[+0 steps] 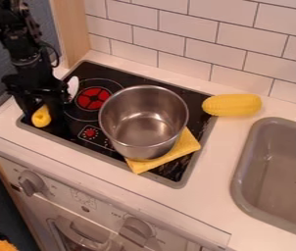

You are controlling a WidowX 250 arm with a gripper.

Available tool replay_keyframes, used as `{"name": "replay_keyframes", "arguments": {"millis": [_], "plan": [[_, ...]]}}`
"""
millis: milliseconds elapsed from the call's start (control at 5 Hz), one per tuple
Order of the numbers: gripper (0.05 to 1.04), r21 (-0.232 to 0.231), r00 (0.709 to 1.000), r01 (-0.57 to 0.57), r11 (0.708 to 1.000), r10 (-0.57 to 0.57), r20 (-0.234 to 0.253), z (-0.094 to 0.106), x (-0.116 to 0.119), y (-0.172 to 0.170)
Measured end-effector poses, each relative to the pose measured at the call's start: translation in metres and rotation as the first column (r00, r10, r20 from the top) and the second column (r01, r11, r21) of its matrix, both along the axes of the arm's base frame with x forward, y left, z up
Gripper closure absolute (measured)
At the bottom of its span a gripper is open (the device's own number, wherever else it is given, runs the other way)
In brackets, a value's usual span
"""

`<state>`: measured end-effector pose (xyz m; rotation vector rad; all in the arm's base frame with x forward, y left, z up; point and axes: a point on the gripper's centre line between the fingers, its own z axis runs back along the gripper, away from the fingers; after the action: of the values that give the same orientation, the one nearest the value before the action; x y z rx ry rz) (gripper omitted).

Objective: Moved the yellow silver knife from right burner of the induction stove to the left burner of the induction stove

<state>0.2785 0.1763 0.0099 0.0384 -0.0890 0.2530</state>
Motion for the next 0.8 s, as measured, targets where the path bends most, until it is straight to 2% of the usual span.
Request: {"name": "replay_keyframes", "arguments": {"millis": [200, 400, 600, 800], "plan": [[0.074, -0.01, 1.0, -0.009, 1.0, 0.009, -0.003, 0.0, 0.0, -0.001], [0.077, -0.011, 1.0, -0.011, 1.0, 0.01, -0.004, 0.001, 0.0, -0.002], [0.083, -0.015, 1.0, -0.009, 1.0, 0.009, 0.006, 0.011, -0.002, -0.005], [0.083, -0.011, 0.996, -0.03, 0.999, 0.031, 0.078, 0.045, -0.004, -0.013]]}}
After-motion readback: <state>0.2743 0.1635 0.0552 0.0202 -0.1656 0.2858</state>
